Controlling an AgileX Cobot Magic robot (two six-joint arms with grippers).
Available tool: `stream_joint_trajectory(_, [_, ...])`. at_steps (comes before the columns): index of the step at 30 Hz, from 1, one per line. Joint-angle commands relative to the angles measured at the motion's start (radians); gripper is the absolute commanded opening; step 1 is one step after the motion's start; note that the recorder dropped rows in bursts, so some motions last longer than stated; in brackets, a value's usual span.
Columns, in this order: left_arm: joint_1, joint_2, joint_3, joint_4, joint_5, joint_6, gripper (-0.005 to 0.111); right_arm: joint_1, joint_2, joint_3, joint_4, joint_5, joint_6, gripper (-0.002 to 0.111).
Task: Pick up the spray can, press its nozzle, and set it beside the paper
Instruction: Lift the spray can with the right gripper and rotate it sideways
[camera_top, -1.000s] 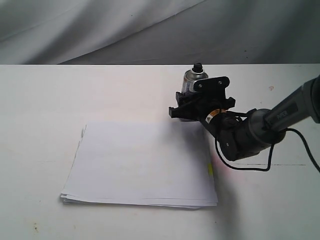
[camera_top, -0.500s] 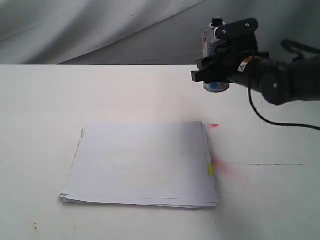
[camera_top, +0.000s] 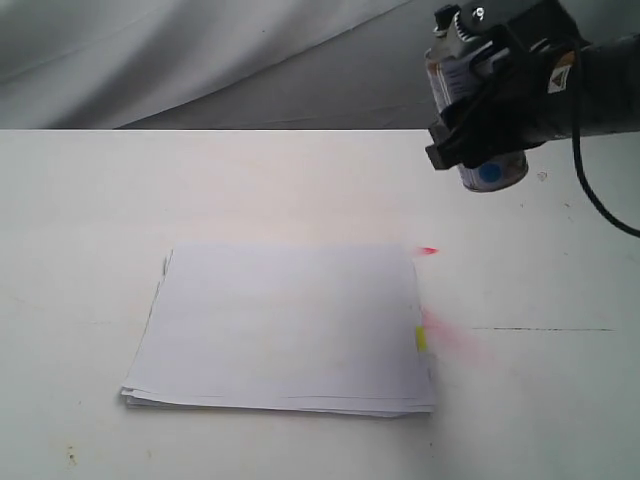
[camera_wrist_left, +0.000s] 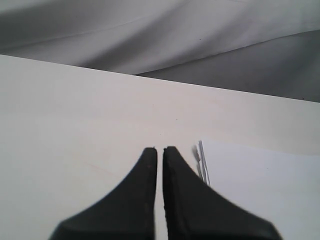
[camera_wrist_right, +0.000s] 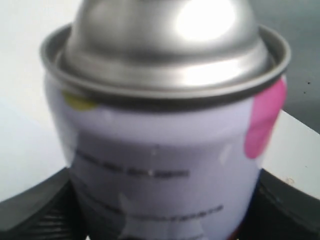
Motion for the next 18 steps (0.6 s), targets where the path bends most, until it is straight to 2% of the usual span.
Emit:
stream_joint_trajectory(1, [-0.004,-0.005,0.005,0.005,-0.004,-0.001,0.006,0.057,-0.017,-0.006,-0.23,0.043,0.067,0.0])
stream_joint_trajectory(10, [-0.004,-0.005,0.005,0.005,-0.004,-0.001,0.006,0.235,0.053,-0.006,-0.787,0.087,0.399,0.0])
stream_joint_trajectory(18, [-0.004,-0.005,0.005,0.005,-0.004,-0.001,0.006,0.362,0.17,-0.006,-1.088,0.115,0.598,0.0])
